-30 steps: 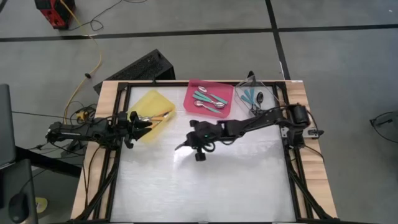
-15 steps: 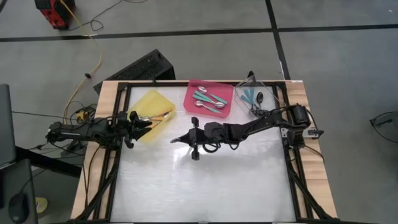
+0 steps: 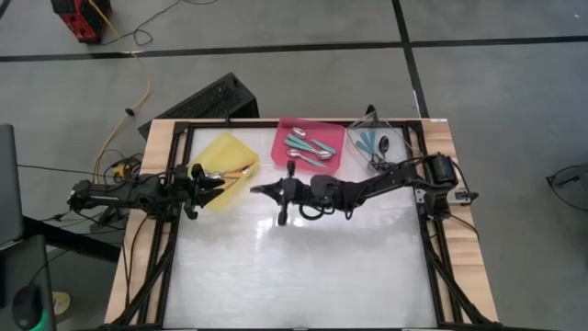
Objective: Sort silverware by color (type)
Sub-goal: Put the yellow spoon into the yellow bin
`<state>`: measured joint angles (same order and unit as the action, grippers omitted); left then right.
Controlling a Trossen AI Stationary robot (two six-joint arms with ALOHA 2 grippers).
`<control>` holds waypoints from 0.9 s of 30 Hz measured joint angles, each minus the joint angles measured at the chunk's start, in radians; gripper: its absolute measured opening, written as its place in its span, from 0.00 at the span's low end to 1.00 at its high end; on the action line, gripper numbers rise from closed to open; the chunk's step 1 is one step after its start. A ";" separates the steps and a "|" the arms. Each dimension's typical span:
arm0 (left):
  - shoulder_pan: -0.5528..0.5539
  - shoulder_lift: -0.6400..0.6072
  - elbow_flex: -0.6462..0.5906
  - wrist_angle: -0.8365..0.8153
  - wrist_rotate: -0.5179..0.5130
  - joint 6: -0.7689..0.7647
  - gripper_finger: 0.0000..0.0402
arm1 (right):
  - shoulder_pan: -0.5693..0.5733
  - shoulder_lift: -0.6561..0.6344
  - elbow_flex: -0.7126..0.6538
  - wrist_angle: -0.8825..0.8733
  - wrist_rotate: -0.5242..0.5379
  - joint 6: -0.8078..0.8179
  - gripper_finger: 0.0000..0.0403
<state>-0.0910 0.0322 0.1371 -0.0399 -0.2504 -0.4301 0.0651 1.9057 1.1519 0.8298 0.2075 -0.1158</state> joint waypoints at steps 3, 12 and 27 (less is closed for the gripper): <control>0.000 0.000 0.000 0.000 0.000 0.005 0.37 | -0.011 0.000 0.000 0.051 0.007 -0.005 0.06; 0.000 0.000 0.000 -0.002 0.002 0.018 0.37 | -0.040 0.000 0.000 0.140 0.003 -0.045 0.06; 0.000 0.000 0.000 -0.015 0.002 0.026 0.37 | -0.067 0.183 0.079 0.443 -0.177 -0.042 0.06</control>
<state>-0.0910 0.0319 0.1371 -0.0551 -0.2481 -0.4042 -0.0022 2.0889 1.2307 1.2725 0.0308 -0.1576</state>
